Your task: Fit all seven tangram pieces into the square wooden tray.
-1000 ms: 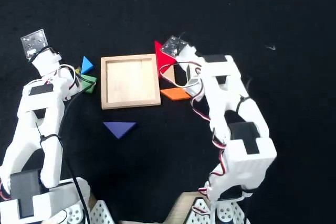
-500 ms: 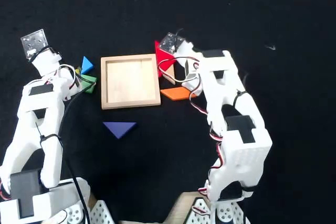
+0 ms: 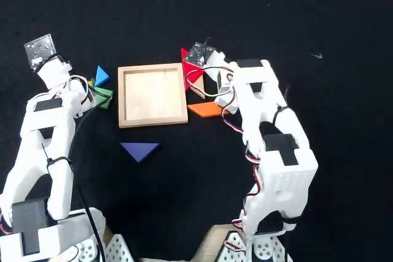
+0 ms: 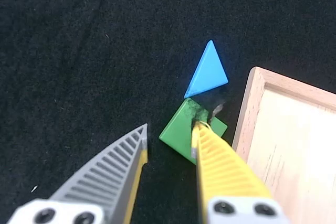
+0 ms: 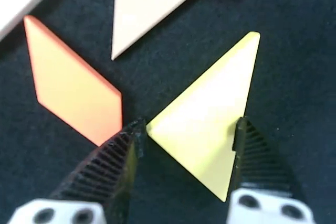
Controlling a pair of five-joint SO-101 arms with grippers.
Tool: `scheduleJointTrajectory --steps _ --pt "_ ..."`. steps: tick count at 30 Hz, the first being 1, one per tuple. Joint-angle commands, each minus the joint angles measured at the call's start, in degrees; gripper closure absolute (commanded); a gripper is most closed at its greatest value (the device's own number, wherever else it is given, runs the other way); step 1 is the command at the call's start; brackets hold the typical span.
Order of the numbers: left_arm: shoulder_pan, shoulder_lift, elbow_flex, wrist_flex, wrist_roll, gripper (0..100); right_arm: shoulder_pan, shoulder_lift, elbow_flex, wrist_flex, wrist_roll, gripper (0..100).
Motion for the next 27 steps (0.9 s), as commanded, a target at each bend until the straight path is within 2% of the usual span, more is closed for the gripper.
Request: scheduleJointTrajectory --steps 1,13,22,27 --pt "0.48 -0.44 -0.22 -0.88 -0.09 85 0.88 1.45 -1.80 1.41 2.64 75.1" --pt "0.48 -0.44 -0.22 -0.88 -0.09 85 0.97 11.91 -17.89 13.10 3.08 75.0" --pt "0.48 -0.44 -0.22 -0.88 -0.09 85 5.36 12.88 -20.26 12.75 4.40 75.1" --pt "0.48 -0.44 -0.22 -0.88 -0.09 85 5.27 12.88 -20.18 12.75 5.10 74.9"
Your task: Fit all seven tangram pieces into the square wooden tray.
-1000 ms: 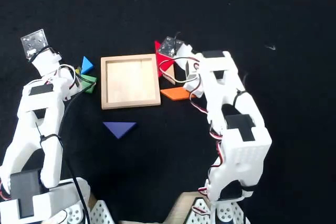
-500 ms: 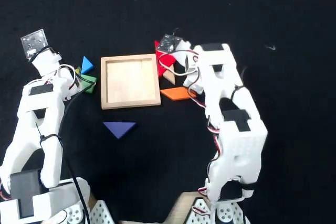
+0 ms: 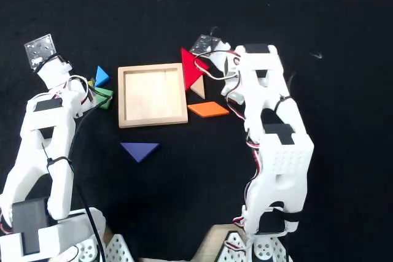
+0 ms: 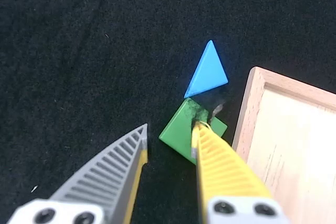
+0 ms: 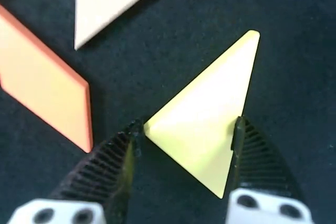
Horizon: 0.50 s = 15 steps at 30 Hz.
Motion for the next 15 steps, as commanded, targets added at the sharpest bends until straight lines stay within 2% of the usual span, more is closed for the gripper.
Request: scheduleJointTrajectory --steps 1,6,15 --pt "0.48 -0.44 -0.22 -0.88 -0.09 85 1.76 0.48 -0.84 0.35 0.79 74.7" --pt "0.48 -0.44 -0.22 -0.88 -0.09 85 1.76 0.48 -0.75 0.35 2.46 71.4" --pt "0.48 -0.44 -0.22 -0.88 -0.09 85 1.14 0.48 -0.92 0.44 2.81 71.2"
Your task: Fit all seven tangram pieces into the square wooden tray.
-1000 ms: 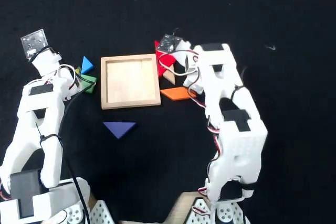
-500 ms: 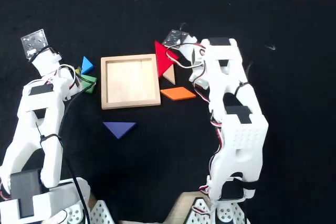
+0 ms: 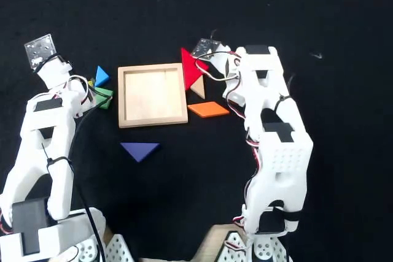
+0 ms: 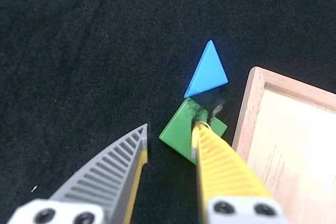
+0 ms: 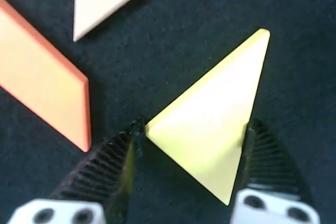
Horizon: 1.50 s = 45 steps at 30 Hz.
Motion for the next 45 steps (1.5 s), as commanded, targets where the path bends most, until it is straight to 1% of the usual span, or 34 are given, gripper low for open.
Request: scheduleJointTrajectory --steps 1,3,6,9,16,21,23,26,29,34,35,39,45 --pt "0.48 -0.44 -0.22 -0.88 -0.09 85 0.88 -0.22 -0.84 0.70 1.32 71.3" --pt "0.48 -0.44 -0.22 -0.88 -0.09 85 0.35 -0.22 -0.66 0.97 2.90 71.9" --pt "0.48 -0.44 -0.22 -0.88 -0.09 85 0.09 -0.13 -0.66 1.93 5.19 76.6" --pt "0.48 -0.44 -0.22 -0.88 -0.09 85 0.26 0.84 -1.19 2.02 5.89 78.0" --pt "0.48 -0.44 -0.22 -0.88 -0.09 85 0.09 4.62 -7.25 6.77 6.07 77.6" --pt "0.48 -0.44 -0.22 -0.88 -0.09 85 0.26 8.57 -13.58 10.99 6.07 75.1" --pt "0.48 -0.44 -0.22 -0.88 -0.09 85 0.26 9.80 -15.78 12.22 6.51 77.1" --pt "0.48 -0.44 -0.22 -0.88 -0.09 85 0.26 11.30 -18.07 14.86 10.29 83.7" --pt "0.48 -0.44 -0.22 -0.88 -0.09 85 0.53 11.65 -19.74 15.91 11.78 88.7" --pt "0.48 -0.44 -0.22 -0.97 -0.09 85 2.99 11.47 -24.13 16.35 11.60 89.4" --pt "0.48 -0.44 -0.22 -0.97 -0.09 85 3.60 11.47 -25.36 16.35 10.55 89.8" --pt "0.48 -0.44 -0.22 -0.97 -0.09 85 4.40 11.47 -30.73 16.79 6.59 97.9" --pt "0.48 -0.44 -0.22 -0.97 -0.09 85 3.43 11.47 -36.26 24.70 6.59 98.5"
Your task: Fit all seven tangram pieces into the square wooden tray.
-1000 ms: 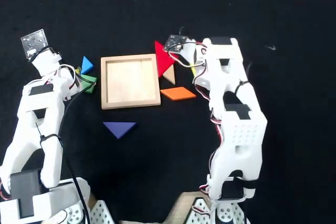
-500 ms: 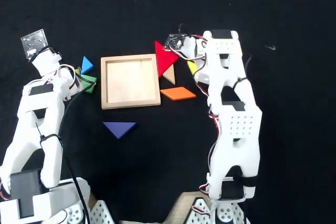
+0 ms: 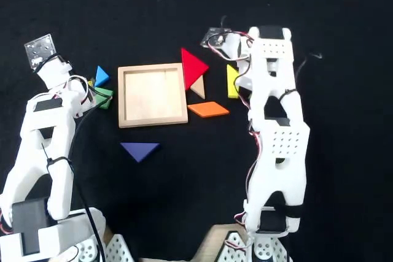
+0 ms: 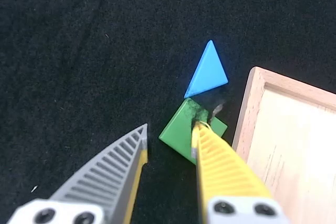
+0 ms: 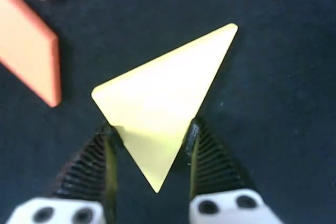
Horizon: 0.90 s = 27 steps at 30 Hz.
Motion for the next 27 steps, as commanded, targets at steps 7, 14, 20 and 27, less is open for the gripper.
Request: scheduleJointTrajectory --steps 7,14,20,27 --pt "0.48 -0.44 -0.22 -0.97 -0.09 85 0.62 -1.10 -14.55 14.07 -1.05 98.5" --pt "0.48 -0.44 -0.22 -0.88 -0.09 85 0.62 -14.02 -3.65 14.07 -0.79 98.7" --pt "0.48 -0.44 -0.22 -0.53 -0.09 85 -5.71 -33.98 15.43 11.78 -1.05 98.7" --pt "0.48 -1.05 1.10 -0.44 0.09 85 -9.05 -47.87 35.47 1.76 -6.24 98.8"
